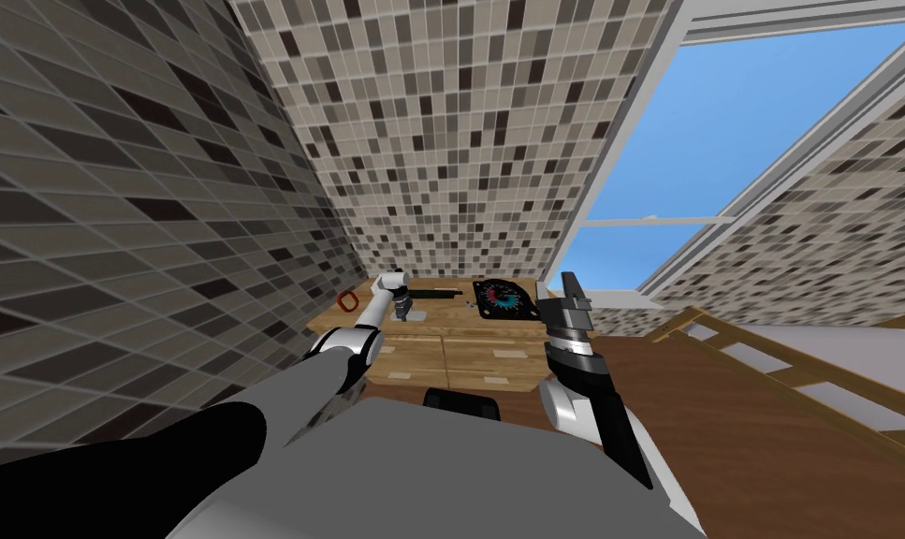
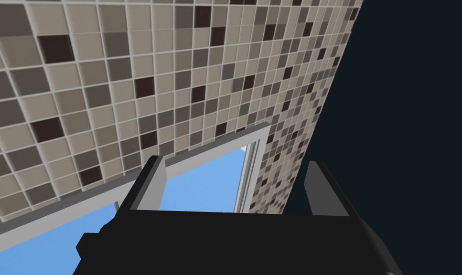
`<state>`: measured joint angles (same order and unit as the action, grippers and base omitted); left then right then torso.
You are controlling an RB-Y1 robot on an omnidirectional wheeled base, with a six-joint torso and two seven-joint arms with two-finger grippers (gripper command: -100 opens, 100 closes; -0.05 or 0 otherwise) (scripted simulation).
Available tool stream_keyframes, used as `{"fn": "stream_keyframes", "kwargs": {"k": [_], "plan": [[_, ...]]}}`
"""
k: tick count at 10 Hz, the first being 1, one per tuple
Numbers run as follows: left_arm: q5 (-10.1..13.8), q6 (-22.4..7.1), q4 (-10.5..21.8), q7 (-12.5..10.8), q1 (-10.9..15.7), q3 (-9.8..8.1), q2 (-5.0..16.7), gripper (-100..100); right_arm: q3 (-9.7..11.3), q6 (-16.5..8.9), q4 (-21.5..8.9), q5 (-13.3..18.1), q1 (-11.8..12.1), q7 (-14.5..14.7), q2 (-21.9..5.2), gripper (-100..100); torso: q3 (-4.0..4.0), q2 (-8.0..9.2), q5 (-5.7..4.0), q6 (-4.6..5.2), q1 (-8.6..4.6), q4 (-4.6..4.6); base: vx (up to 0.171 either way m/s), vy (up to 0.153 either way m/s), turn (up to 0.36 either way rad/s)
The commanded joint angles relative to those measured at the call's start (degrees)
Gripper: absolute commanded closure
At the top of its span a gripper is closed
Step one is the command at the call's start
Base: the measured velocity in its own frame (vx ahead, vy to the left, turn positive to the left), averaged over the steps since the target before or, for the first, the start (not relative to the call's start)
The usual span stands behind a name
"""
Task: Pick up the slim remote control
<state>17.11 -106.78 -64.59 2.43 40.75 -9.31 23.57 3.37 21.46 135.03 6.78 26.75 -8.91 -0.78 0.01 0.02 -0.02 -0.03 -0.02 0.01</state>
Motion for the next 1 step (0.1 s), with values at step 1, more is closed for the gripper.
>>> {"fn": "stream_keyframes", "kwargs": {"k": [1], "plan": [[0.0, 0.0, 0.0, 0.0, 0.0, 0.00, 0.0, 0, 0.0, 0.0, 0.0, 0.0, 0.0, 0.0, 0.0, 0, 0.00, 0.00, 0.00, 0.00, 0.00, 0.00, 0.000, 0.000, 0.000]]}}
